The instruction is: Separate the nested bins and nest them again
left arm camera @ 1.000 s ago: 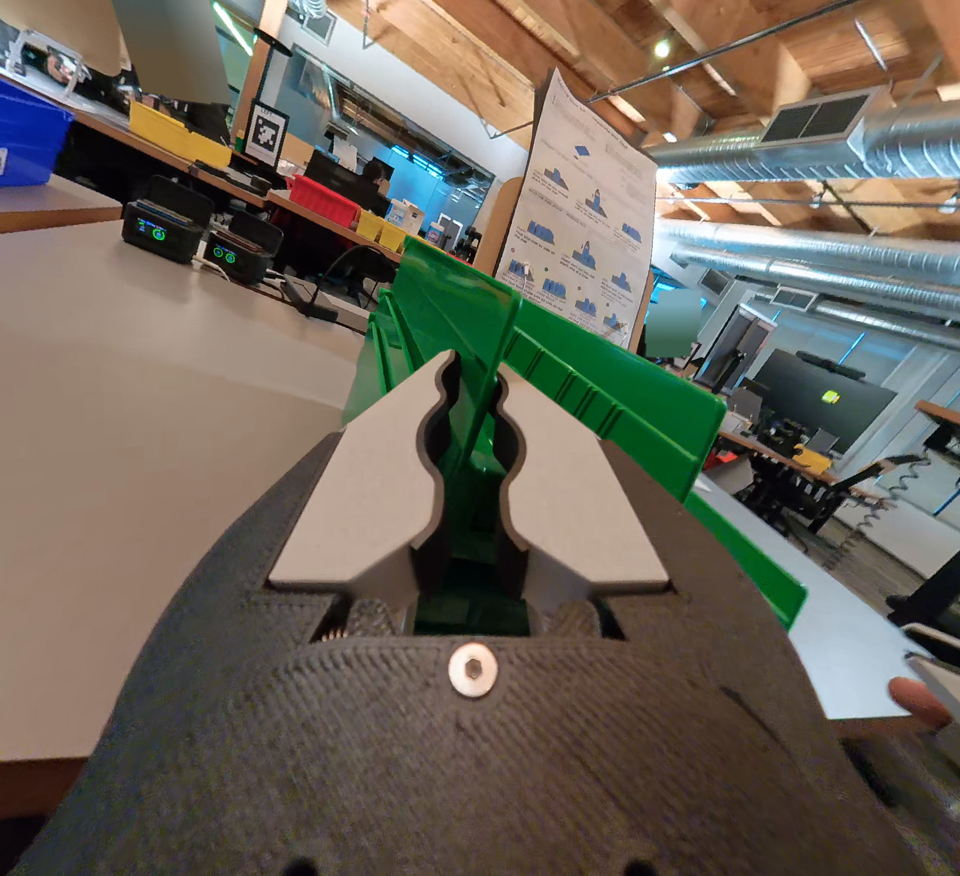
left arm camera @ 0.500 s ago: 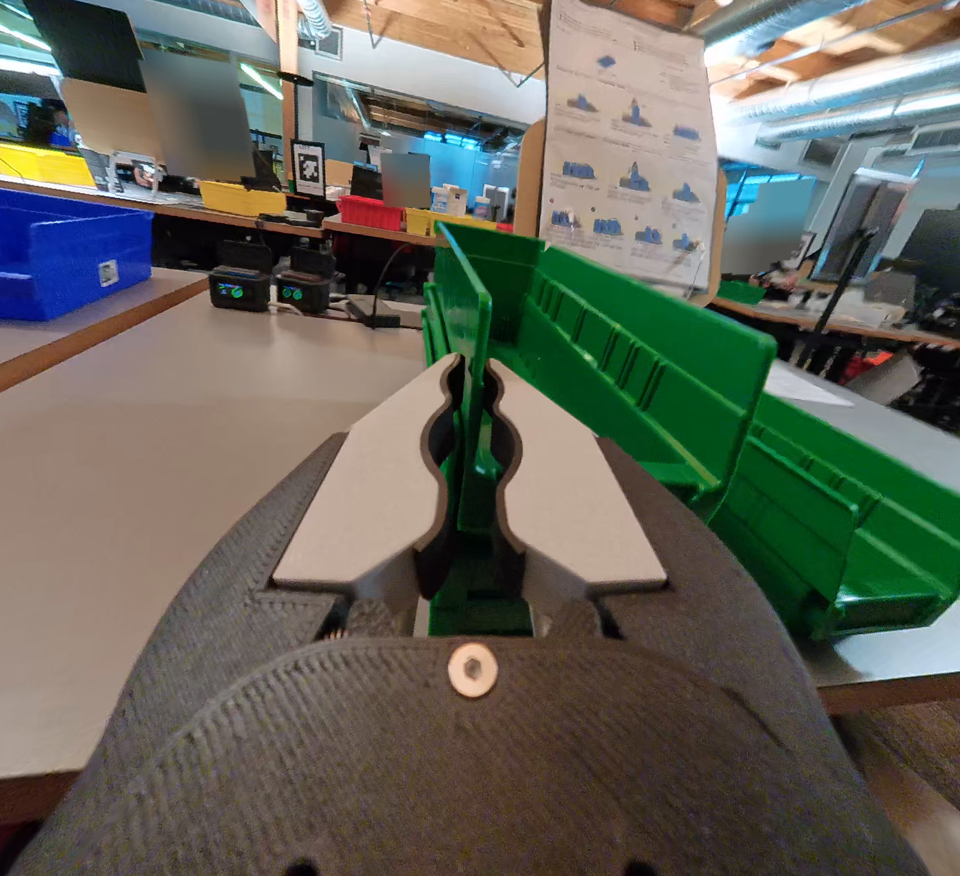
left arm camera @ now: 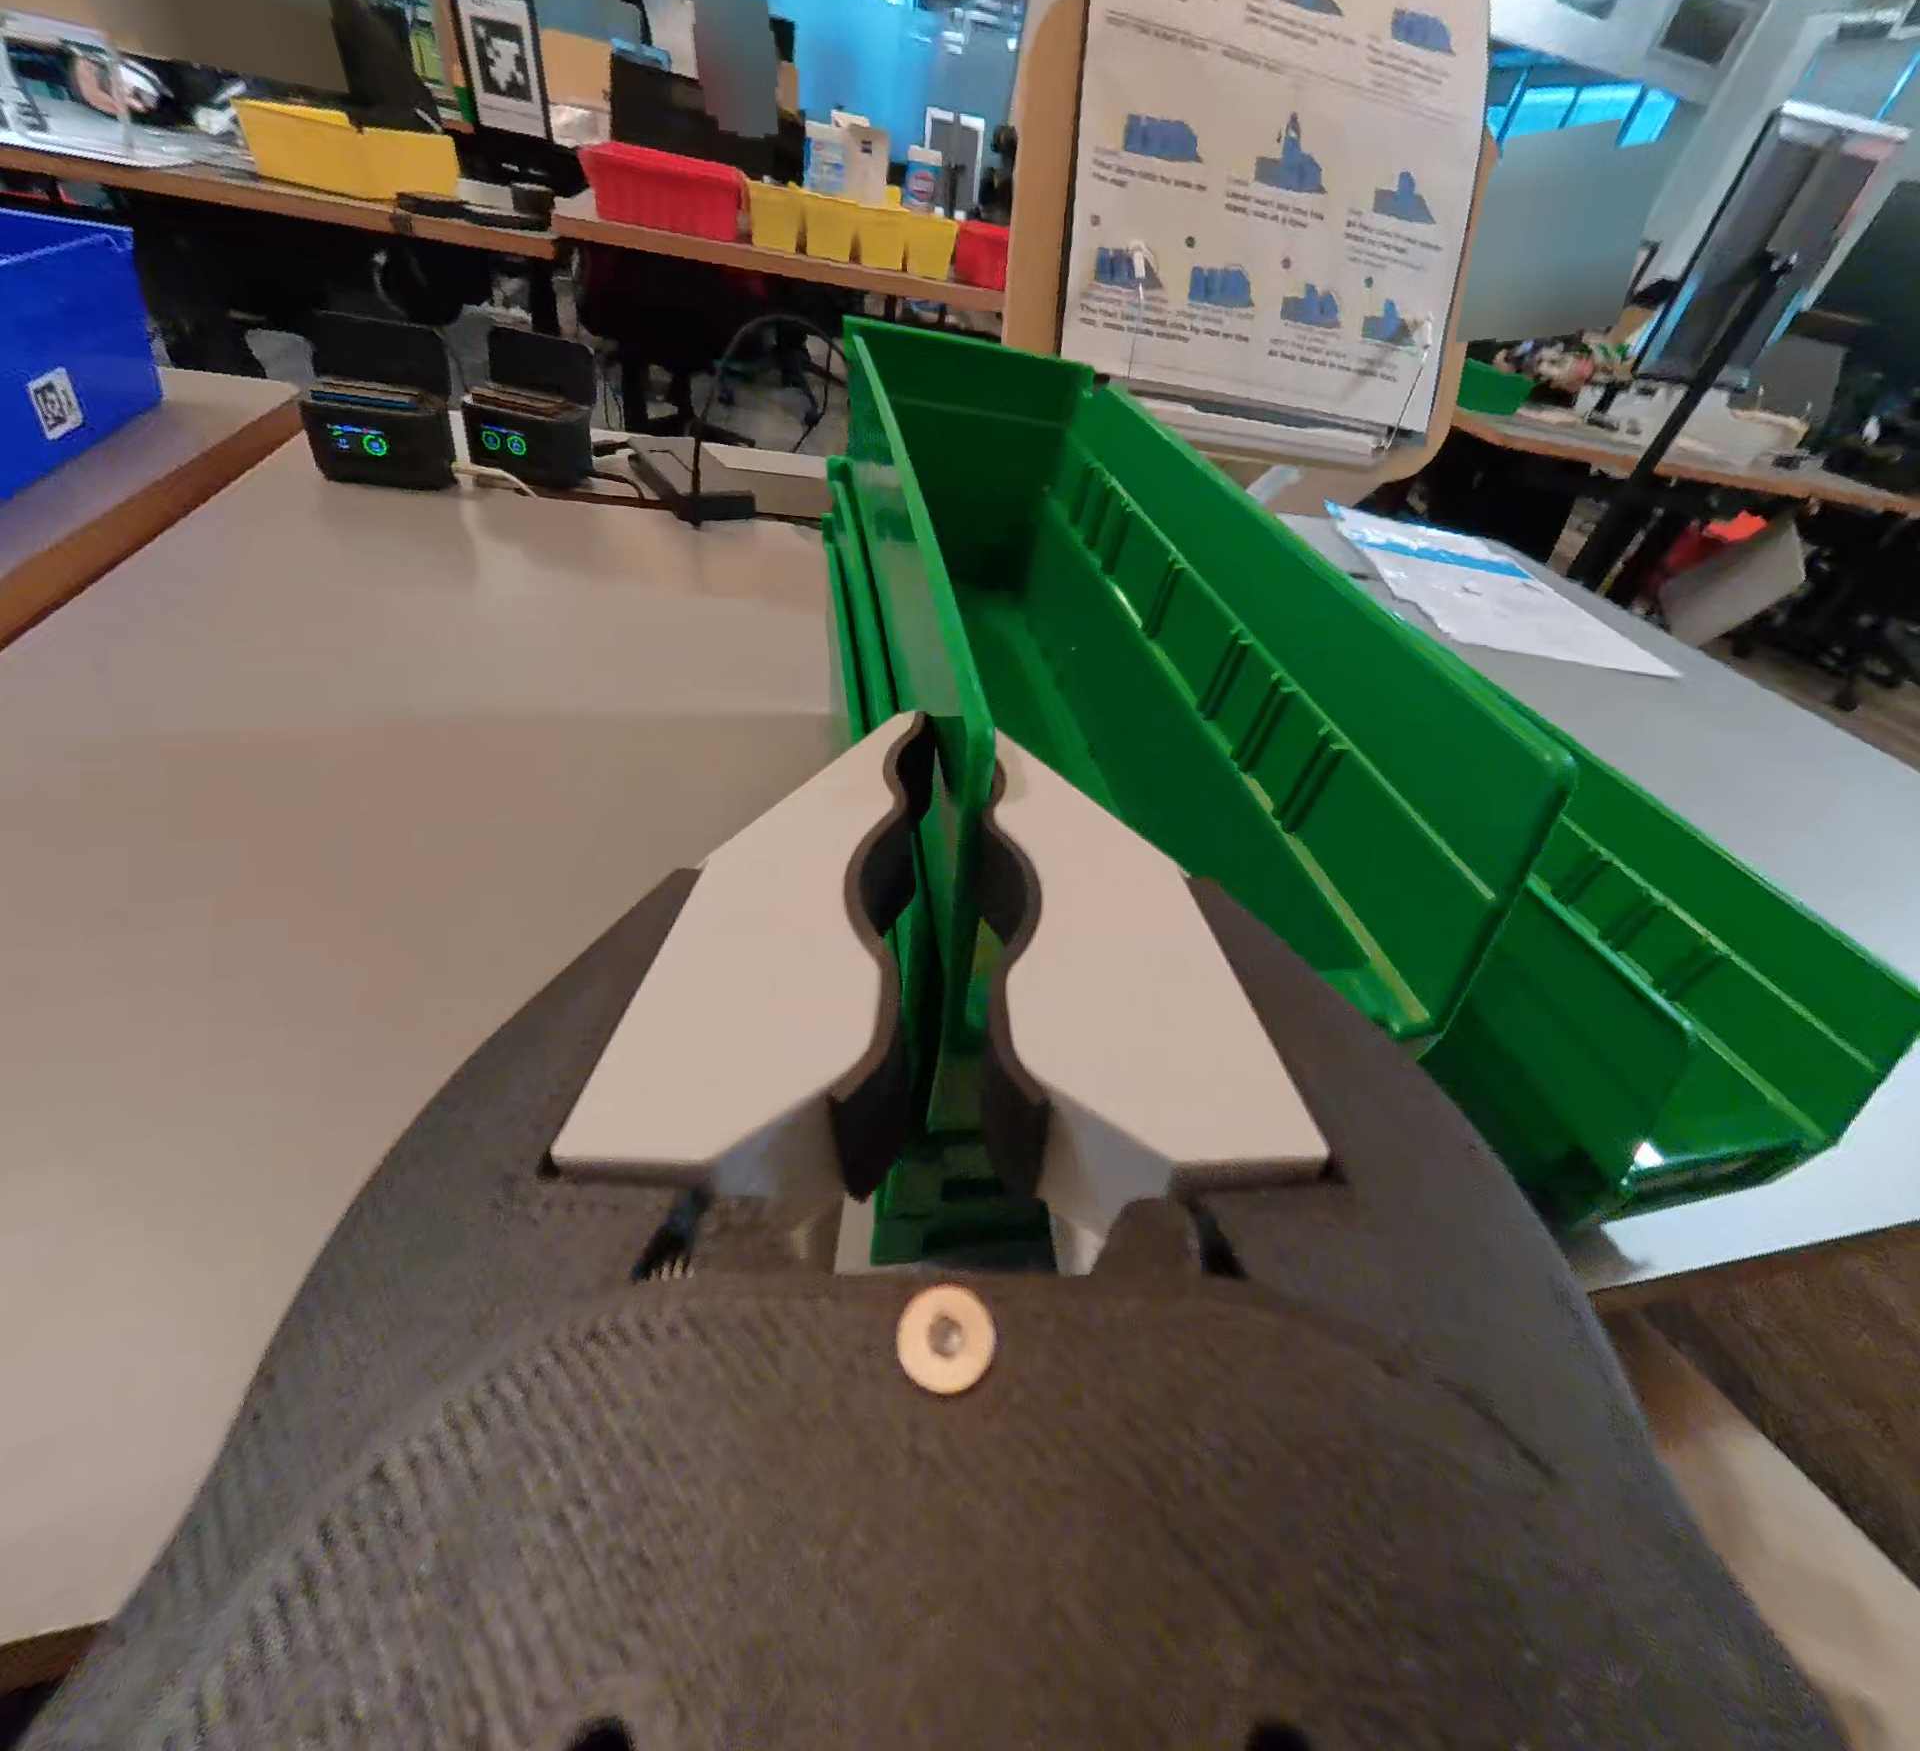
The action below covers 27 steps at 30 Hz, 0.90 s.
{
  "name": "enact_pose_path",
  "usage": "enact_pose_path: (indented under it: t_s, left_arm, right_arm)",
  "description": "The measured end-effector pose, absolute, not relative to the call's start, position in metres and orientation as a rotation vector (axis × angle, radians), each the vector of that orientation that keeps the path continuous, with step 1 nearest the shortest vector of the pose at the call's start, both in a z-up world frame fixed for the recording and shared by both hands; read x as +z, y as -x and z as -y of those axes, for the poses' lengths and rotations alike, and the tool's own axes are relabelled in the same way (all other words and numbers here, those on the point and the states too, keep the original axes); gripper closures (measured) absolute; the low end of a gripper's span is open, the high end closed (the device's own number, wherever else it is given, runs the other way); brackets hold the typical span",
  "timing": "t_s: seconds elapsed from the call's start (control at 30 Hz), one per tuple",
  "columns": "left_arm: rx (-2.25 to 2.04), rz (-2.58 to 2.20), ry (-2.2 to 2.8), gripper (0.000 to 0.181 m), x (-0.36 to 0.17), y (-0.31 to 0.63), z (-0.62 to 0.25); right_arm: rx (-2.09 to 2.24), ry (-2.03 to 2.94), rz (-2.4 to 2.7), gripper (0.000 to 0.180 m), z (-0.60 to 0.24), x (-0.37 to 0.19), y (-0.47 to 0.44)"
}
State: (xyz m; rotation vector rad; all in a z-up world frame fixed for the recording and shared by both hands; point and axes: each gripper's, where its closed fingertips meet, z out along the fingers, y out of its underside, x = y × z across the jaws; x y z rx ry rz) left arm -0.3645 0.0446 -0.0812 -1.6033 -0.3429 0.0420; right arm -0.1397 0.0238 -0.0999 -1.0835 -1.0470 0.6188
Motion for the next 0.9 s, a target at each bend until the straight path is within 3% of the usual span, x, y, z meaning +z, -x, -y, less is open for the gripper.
enact_pose_path:
  t_s: [0.7,0.9]
  left_arm:
    - [0.058,0.345,1.347,0.181,-0.042,0.365,-0.025]
    - [0.039,0.4,1.373,0.181,-0.058,0.368,-0.029]
  right_arm:
    - [0.618,1.112,1.042,0.168,-0.034,-0.104,0.137]
    - [0.619,1.112,1.041,0.168,-0.033,-0.103,0.137]
